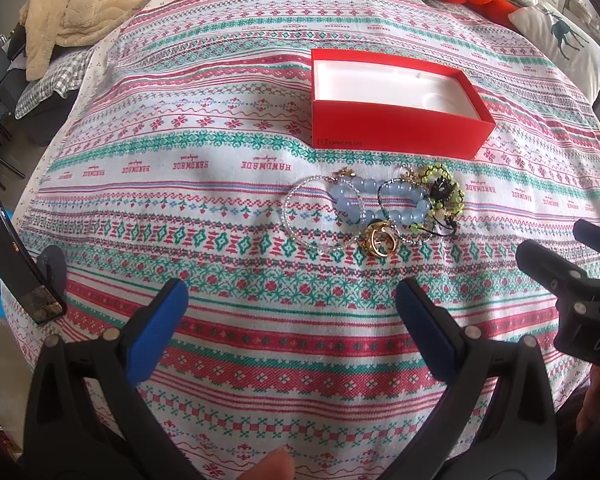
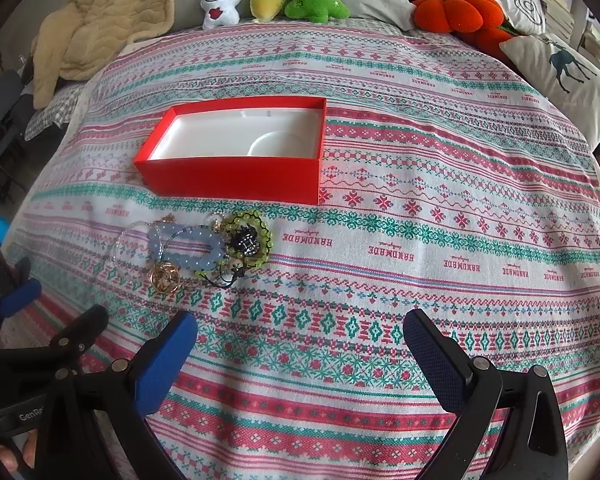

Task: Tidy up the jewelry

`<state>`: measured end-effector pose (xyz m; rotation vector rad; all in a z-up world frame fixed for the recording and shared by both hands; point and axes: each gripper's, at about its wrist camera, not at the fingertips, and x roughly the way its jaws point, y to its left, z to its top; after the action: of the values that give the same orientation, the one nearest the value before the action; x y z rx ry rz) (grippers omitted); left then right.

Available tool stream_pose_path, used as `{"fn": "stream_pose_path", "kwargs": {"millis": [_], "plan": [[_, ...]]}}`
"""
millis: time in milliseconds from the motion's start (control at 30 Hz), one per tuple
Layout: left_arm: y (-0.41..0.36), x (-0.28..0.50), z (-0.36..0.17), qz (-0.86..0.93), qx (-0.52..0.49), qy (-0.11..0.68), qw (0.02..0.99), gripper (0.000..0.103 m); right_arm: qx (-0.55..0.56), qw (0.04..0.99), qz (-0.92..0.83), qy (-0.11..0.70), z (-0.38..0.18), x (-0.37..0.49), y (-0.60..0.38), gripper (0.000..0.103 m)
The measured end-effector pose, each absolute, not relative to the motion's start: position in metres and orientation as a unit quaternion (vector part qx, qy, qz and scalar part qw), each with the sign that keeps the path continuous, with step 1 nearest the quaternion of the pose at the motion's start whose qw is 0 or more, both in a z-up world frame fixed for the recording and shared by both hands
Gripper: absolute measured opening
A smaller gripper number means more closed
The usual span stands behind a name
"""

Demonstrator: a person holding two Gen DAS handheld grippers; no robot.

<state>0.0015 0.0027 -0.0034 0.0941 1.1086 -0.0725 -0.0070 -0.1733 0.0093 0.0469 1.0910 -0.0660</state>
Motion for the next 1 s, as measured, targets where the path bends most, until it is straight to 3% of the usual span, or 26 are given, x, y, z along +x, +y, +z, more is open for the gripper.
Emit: {"fn": "stream_pose_path", "kwargs": {"millis": [1000], "plan": [[0.0067,0.0014,-0.0028,-0.036,0.04,0.525,0.849,0.103,0.024,0.854,-0.032,0.518,0.0078,-0.0071,-0.1718,0.103]]}}
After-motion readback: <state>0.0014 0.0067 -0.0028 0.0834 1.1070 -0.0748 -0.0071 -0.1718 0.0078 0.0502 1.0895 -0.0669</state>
